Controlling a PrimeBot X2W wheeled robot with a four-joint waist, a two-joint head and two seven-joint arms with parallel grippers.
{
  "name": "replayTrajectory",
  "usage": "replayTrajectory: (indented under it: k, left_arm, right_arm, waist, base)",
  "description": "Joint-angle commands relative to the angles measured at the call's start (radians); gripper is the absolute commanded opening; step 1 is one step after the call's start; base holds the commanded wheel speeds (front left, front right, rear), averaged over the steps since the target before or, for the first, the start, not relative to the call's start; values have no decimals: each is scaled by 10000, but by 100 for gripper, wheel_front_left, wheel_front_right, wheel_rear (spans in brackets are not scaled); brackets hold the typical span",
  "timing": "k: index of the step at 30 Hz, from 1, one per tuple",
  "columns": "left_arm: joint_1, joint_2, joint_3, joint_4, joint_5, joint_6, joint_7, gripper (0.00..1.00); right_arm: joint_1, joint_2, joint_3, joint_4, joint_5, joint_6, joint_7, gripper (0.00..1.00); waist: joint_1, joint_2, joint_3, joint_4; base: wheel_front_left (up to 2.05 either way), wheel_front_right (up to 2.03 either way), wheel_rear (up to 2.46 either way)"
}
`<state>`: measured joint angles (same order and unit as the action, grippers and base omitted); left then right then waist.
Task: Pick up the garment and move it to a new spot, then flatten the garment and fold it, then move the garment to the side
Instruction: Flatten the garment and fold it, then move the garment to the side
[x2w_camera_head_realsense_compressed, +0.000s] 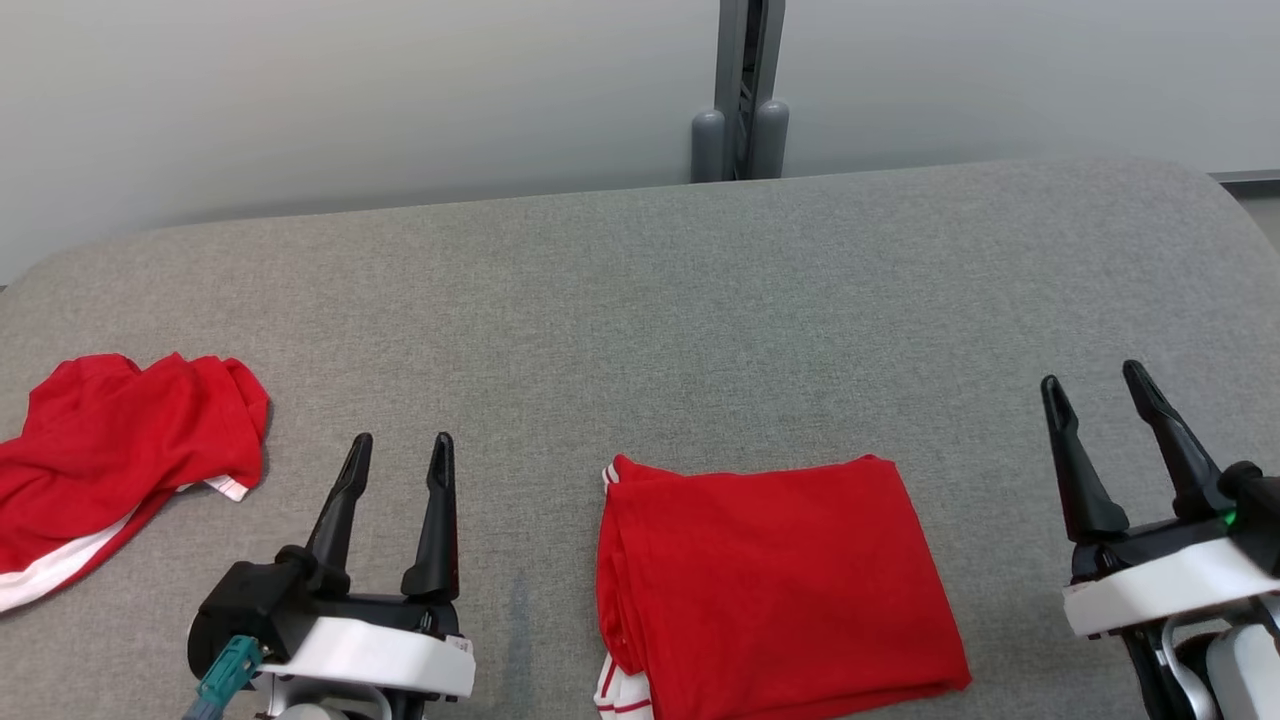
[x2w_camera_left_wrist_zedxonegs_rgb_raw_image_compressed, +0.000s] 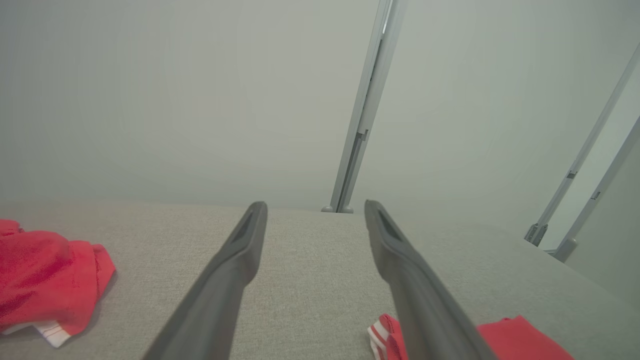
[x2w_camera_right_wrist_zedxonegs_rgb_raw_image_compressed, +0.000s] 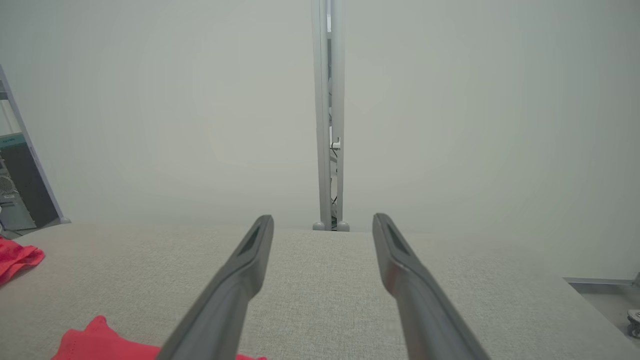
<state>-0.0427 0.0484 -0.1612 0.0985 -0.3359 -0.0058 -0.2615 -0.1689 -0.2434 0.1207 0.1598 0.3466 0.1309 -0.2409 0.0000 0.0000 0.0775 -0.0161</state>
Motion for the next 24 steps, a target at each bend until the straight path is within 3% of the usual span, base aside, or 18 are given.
replayTrajectory:
  k: [1,12,24]
  left_arm:
    - [78,39,63,-80,35,123,-34,100]
    - [392,42,83,-7,1061,181,-33,100]
    - [559,39,172,0,961,528,-34,100]
  right_arm:
    - [230,161,-316,-116,-409,-4,-110,100]
    - [990,1097,-1177,-511,-1620,-4,-253,100]
    - [1082,1171,-1174,-637,-1796,-4,-266,100]
  waist:
    - [0,0,-16,29]
    - [0,0,-158,123]
    - [0,0,-277,220]
  base:
    - [0,0,0]
    - [0,0,0]
    - [0,0,0]
